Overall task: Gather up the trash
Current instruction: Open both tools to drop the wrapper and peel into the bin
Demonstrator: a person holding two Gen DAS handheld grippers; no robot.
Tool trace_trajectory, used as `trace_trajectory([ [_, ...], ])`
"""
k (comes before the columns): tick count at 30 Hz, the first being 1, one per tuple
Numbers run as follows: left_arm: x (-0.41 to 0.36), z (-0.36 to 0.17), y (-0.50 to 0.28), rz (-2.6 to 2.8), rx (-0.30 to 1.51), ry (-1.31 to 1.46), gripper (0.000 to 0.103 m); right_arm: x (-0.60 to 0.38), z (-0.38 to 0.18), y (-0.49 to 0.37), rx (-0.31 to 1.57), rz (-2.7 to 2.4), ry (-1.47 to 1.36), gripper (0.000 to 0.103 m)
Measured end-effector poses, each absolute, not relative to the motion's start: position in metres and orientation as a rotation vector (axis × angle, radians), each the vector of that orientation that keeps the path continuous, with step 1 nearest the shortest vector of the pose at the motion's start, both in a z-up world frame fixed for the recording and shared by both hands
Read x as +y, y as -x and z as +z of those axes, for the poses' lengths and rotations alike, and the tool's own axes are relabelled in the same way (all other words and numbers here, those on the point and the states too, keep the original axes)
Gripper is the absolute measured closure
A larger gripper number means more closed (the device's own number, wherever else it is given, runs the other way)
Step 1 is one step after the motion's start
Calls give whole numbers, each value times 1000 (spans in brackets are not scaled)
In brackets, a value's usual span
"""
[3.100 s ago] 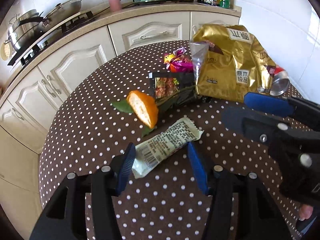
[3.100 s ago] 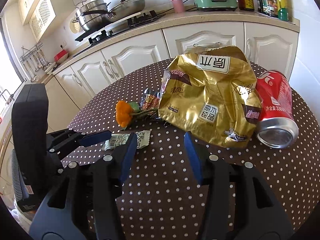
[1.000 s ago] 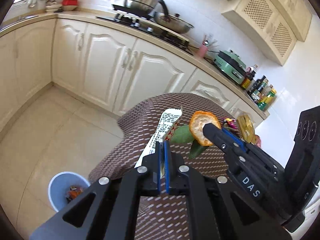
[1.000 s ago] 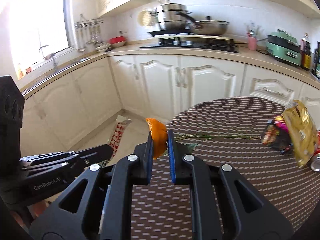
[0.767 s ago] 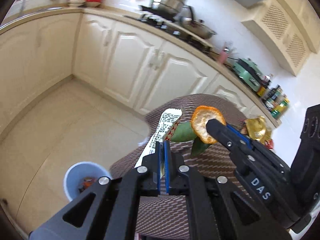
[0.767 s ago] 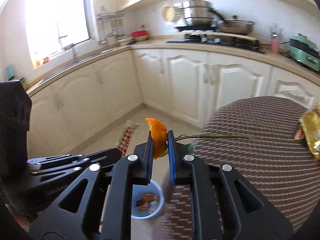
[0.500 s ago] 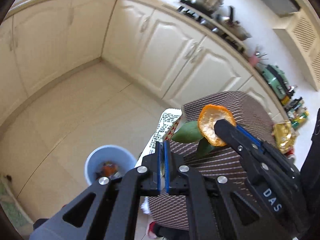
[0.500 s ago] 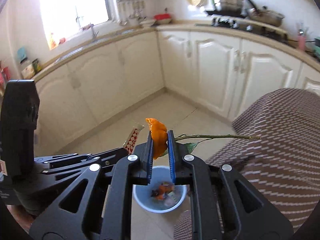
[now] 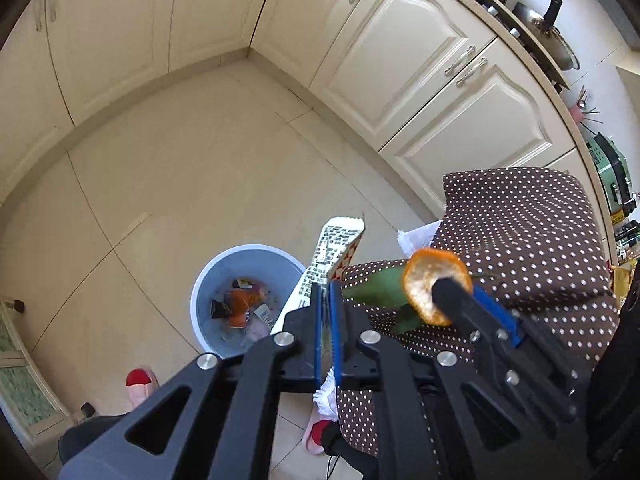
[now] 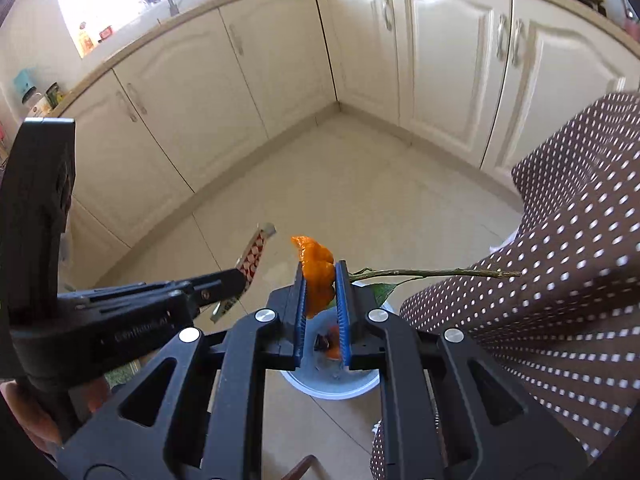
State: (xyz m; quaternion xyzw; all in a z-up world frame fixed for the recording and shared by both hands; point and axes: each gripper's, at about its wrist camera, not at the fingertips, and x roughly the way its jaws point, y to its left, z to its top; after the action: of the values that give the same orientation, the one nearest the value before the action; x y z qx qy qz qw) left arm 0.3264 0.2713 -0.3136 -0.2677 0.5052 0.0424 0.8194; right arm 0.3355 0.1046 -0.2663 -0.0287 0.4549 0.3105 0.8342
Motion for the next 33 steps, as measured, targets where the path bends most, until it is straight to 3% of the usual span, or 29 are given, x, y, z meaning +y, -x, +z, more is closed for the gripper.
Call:
trace_trajectory([
  [3,267,-326,-336,85,1111,563,97,104,-279,-345,1007,652,37,89],
  [4,266,-330,-338,86,1119,561,92,102,-282,-347,1011,648,37,89],
  [5,264,-331,-340,91,1124,558,80,102,-284,-349,1018,645,39,89],
  [7,264,-333,-338,111,1118,550,71,103,-289,-352,1027,644,36,89],
  [33,300,-318,-306,204,1075,608,70,144,-291,-344,1030,735,51,88],
])
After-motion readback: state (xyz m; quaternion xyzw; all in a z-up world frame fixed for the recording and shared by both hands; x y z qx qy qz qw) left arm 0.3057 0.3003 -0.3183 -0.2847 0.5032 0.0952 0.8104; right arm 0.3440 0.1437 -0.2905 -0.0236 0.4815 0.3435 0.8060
